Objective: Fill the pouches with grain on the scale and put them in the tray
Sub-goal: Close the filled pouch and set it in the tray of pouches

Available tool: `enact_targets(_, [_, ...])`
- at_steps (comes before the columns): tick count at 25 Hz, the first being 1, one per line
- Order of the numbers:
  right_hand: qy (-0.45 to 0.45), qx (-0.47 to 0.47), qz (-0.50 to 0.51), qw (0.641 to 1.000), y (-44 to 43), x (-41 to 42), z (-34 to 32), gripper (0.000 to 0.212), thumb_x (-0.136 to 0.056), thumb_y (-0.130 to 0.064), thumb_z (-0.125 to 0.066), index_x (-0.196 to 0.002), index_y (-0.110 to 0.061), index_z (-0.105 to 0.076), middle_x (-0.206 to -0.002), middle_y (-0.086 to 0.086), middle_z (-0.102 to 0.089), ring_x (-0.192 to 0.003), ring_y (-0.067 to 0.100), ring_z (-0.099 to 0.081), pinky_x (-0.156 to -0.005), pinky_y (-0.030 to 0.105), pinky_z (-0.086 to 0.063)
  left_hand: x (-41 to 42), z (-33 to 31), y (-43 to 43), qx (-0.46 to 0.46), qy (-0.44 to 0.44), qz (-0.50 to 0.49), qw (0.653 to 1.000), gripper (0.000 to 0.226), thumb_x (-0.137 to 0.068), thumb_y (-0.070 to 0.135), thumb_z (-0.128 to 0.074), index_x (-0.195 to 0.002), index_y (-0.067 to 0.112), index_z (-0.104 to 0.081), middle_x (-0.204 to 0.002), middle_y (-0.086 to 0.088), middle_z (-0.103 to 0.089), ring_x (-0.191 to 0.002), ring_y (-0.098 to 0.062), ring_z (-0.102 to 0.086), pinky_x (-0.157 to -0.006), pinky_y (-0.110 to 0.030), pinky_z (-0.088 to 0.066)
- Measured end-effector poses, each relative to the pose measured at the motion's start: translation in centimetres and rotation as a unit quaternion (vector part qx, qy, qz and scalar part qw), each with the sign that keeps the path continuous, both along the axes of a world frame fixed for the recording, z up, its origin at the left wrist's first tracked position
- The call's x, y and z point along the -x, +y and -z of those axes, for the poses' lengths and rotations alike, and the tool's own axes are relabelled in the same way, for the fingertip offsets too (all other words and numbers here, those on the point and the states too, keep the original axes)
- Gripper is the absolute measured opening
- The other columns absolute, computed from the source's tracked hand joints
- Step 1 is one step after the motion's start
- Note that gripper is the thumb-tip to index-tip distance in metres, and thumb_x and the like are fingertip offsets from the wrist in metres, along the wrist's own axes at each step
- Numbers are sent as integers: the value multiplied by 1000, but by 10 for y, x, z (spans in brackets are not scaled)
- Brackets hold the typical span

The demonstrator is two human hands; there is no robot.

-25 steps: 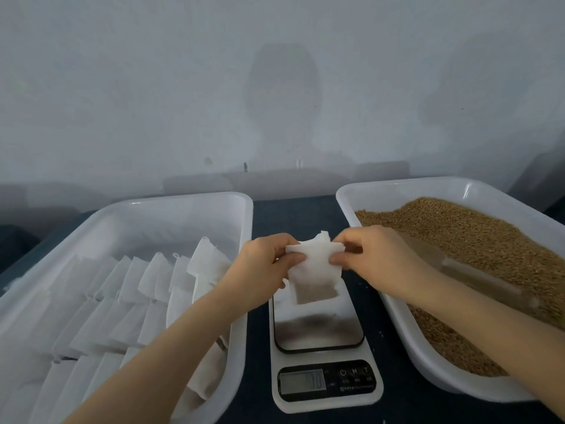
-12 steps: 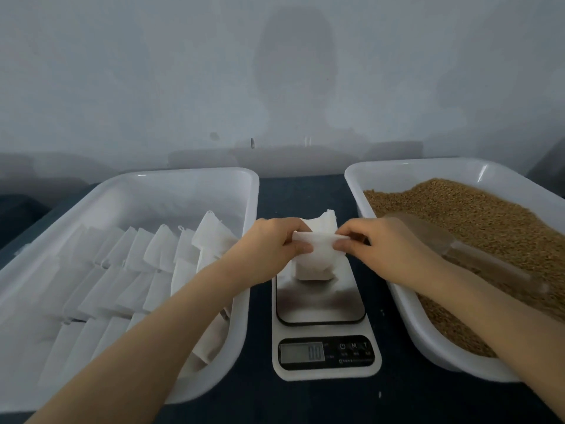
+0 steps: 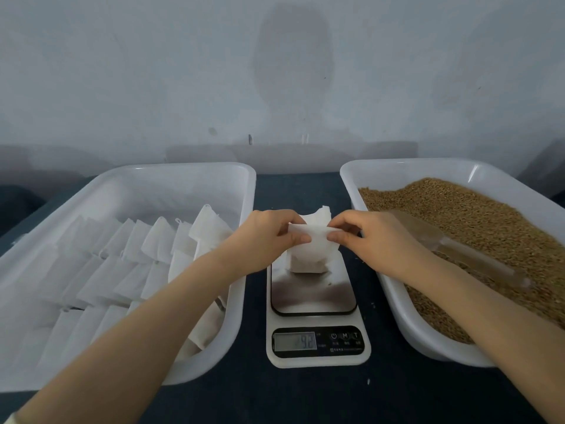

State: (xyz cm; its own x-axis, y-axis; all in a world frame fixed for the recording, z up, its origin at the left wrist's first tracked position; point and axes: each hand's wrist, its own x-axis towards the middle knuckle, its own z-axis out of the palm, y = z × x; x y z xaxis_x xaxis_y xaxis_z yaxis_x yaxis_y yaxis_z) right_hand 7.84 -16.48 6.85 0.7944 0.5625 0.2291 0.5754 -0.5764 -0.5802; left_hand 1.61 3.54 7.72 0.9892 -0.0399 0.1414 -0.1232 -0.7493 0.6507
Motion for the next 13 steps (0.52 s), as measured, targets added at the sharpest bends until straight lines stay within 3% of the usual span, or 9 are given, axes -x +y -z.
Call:
enact_targets(7, [-8,2,-1,1000,1,0,1,5,-88,-38,-62,-92,-37,-64,-76,-13,-65,-71,-4,-57,-53,10,-38,0,1,0,2,7,-1,1000,6,-90,34,-63,-92,30,-59,-61,15,-51,-59,-4,-51,-56,-9,-36])
enact_targets(13, [-7,2,-1,1000,1,1,1,8,-88,-38,-62,-94,-35,-65,-77,-14,-65,-72,-4,-57,-54,9,-39,-1,2,1,-7,9,3,1000,7,-91,37,-61,-94,31,-59,-71,11,-57,-64,-6,-54,-60,-14,-41])
